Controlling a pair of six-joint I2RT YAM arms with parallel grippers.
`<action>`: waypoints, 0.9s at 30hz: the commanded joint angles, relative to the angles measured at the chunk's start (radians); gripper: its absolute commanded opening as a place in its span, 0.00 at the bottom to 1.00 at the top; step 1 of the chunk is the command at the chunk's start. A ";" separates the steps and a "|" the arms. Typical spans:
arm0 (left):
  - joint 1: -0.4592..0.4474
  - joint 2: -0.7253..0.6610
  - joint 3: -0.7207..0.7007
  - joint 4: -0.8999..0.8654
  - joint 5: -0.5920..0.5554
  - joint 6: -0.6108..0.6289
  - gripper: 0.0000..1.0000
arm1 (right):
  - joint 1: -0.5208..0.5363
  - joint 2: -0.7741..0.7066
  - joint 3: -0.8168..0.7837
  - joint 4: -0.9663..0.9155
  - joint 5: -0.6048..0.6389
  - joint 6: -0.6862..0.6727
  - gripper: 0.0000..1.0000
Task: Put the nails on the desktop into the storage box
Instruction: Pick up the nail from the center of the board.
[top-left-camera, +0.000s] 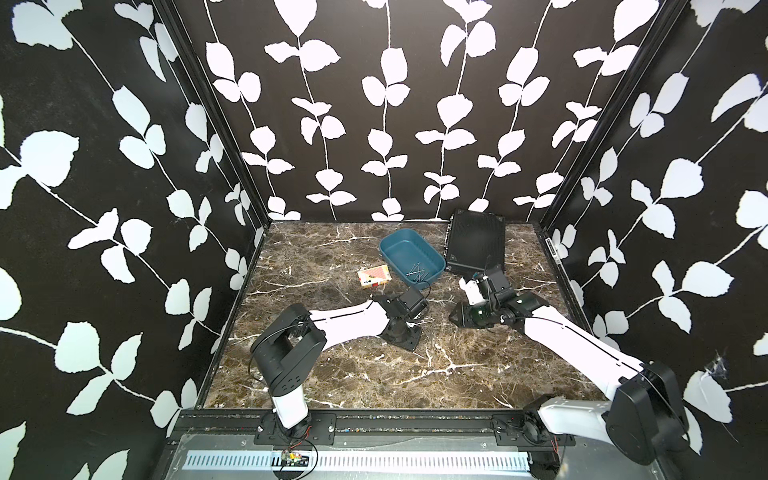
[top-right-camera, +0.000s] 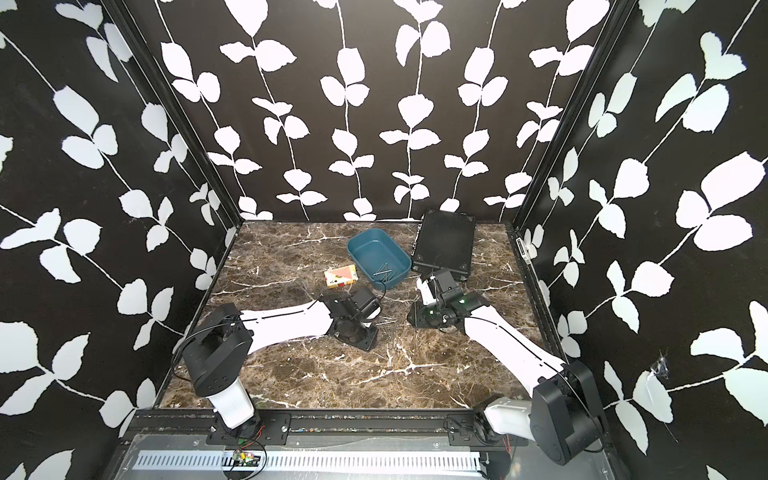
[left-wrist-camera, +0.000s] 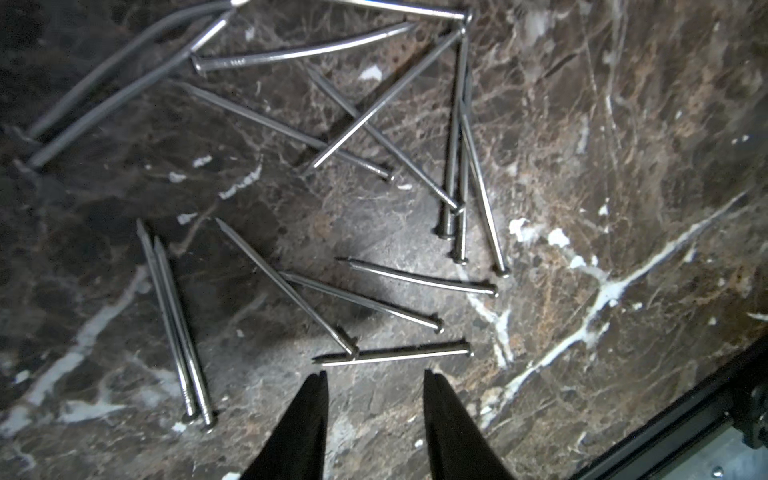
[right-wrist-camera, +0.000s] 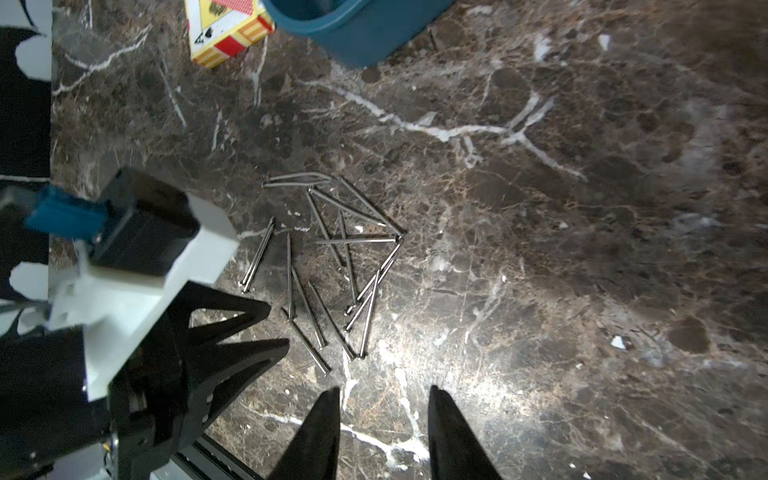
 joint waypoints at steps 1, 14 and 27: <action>0.000 -0.004 0.006 0.015 0.014 -0.021 0.40 | 0.003 -0.017 -0.027 0.013 -0.065 -0.126 0.37; 0.076 -0.230 -0.238 0.051 -0.055 -0.187 0.40 | 0.324 0.122 0.006 0.023 0.027 -0.445 0.37; 0.217 -0.430 -0.363 -0.001 -0.057 -0.186 0.41 | 0.415 0.380 0.167 -0.020 0.087 -0.517 0.37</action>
